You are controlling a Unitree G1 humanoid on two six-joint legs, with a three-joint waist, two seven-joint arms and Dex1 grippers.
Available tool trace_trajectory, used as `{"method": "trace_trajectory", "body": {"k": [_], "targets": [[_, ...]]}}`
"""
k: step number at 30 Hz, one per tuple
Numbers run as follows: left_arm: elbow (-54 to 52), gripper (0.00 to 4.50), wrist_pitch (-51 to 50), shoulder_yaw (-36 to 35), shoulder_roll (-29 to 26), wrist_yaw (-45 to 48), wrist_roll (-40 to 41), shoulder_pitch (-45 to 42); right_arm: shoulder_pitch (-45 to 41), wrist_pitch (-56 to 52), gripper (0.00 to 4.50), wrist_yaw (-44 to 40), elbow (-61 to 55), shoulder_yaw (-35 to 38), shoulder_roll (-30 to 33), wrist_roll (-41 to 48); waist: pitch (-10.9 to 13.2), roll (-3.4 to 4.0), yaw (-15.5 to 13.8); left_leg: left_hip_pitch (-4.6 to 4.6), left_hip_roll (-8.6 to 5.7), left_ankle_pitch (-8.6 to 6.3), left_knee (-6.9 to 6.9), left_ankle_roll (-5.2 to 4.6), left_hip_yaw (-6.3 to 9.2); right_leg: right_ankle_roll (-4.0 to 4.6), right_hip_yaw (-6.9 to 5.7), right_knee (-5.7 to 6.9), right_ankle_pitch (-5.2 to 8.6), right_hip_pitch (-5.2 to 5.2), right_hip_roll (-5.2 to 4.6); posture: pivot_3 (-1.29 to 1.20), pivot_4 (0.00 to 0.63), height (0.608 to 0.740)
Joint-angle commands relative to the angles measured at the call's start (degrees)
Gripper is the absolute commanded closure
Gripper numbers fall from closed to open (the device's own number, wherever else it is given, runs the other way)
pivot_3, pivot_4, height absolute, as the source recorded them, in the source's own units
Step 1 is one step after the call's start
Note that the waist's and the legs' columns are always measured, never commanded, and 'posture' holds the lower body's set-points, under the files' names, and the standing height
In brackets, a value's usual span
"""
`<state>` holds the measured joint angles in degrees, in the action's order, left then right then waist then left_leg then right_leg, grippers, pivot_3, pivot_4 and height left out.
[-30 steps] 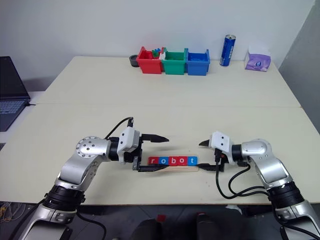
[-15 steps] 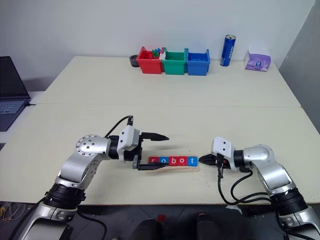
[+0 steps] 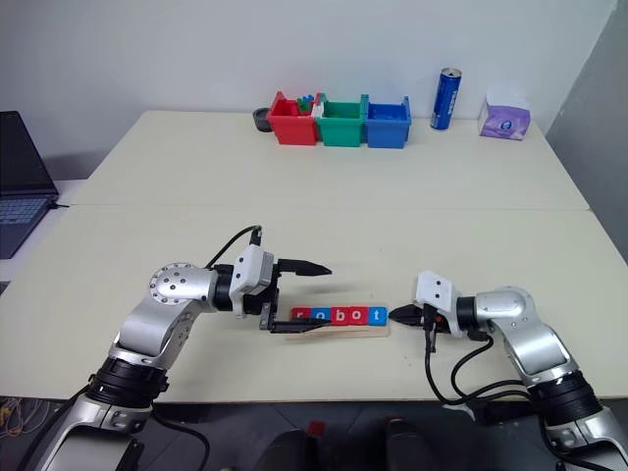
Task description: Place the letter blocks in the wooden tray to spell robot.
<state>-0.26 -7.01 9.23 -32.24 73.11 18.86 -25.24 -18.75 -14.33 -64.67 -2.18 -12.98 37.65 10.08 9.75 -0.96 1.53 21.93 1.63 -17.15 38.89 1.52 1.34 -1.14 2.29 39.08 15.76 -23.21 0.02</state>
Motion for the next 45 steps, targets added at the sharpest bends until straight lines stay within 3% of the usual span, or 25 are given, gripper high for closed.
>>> {"method": "trace_trajectory", "body": {"k": [1,12,21,38,45], "targets": [[-1.31,0.00,0.64,-0.11,0.06,-0.10,0.32,-0.54,-1.09,1.01,4.46,0.48,-1.58,-0.21,-0.52,-0.44,0.00,0.00,0.00,0.00,0.00,0.00,0.00,0.00,0.00,0.00,0.00,0.00,0.00,0.00,0.00,0.00,0.150,0.740],[-2.09,0.00,0.20,-0.22,-0.13,-0.44,0.43,-0.11,-2.83,1.72,4.46,0.94,0.21,-0.48,-1.80,-1.09,0.00,0.00,0.01,0.00,0.00,0.00,0.00,0.00,0.01,0.00,-0.01,0.00,0.00,0.00,0.00,0.00,0.150,0.740],[-2.18,0.00,0.12,-0.13,-0.07,-0.64,0.45,0.10,-2.55,2.75,4.46,0.06,1.02,1.60,1.07,-0.56,0.00,0.00,0.00,0.00,0.00,0.00,0.00,0.00,-0.01,0.00,-0.01,0.00,0.00,0.00,0.00,0.00,0.150,0.740],[-0.55,0.00,3.74,0.76,-2.10,2.08,-1.78,1.19,-0.06,-3.04,4.46,0.57,-7.05,1.52,1.09,1.98,0.00,0.00,0.00,0.00,0.00,0.00,0.00,0.00,0.00,0.00,0.00,0.00,0.00,0.00,0.00,0.00,0.150,0.740],[0.34,0.00,4.47,0.44,-2.52,2.67,-2.34,1.05,-0.17,-3.70,2.19,1.59,-7.92,0.97,0.09,1.69,0.00,0.00,0.00,0.00,0.00,0.00,0.00,0.00,0.00,0.00,-0.01,0.00,0.00,0.00,0.00,0.00,0.150,0.740]]}}
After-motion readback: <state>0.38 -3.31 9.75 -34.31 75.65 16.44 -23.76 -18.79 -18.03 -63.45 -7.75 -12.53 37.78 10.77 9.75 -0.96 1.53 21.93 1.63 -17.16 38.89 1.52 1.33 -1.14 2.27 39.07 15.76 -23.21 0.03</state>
